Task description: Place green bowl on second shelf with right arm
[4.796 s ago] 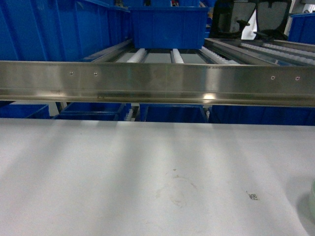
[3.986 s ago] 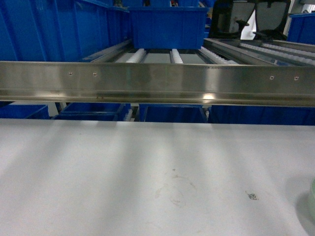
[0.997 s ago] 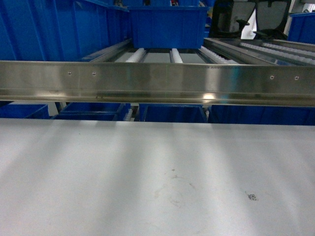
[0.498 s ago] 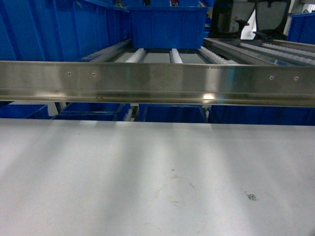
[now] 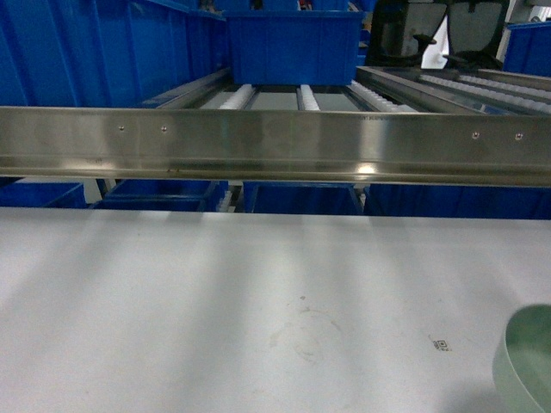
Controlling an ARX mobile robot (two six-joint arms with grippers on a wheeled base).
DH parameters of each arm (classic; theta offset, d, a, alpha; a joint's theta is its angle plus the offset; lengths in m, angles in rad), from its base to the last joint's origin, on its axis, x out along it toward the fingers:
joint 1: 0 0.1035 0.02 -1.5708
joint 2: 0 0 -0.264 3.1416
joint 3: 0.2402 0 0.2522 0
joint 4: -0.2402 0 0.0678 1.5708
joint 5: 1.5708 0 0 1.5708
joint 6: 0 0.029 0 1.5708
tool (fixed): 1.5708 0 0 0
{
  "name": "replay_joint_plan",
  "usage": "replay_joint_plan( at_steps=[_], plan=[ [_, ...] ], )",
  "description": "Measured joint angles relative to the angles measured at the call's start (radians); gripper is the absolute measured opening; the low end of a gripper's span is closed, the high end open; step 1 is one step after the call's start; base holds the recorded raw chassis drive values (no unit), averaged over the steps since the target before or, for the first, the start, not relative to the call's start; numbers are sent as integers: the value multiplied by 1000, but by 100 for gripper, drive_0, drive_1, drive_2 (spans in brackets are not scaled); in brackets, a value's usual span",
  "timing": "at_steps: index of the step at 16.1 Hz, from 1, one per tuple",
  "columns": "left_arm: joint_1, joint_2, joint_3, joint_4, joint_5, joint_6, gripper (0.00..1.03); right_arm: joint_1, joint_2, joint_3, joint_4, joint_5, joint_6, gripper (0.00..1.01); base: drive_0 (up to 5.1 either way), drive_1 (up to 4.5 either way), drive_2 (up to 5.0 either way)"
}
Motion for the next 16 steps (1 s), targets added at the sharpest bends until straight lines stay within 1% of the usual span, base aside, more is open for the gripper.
replay_joint_plan(
  at_steps=[1,2,3,4,5,6,7,8,9,16],
  plan=[
    [0,0,0,0,0,0,98,45,-95,-5,-15,45,19,2,0,0,0],
    [0,0,0,0,0,0,98,87,-207,-3,-49,108,31,2,0,0,0],
    [0,0,0,0,0,0,98,106,-309,-1,-98,158,32,2,0,0,0],
    [0,0,0,0,0,0,98,109,-406,-1,-148,206,34,2,0,0,0],
    [0,0,0,0,0,0,98,109,-492,0,-223,239,31,2,0,0,0],
    [0,0,0,0,0,0,98,108,-567,0,-276,234,30,2,0,0,0],
    [0,0,0,0,0,0,98,107,-620,0,-307,211,31,2,0,0,0],
    [0,0,0,0,0,0,98,102,-638,-2,-319,190,31,2,0,0,0],
    [0,0,0,0,0,0,98,102,-639,-18,-309,181,34,2,0,0,0],
    [0,0,0,0,0,0,98,102,-639,-21,-309,179,35,2,0,0,0]
  ],
)
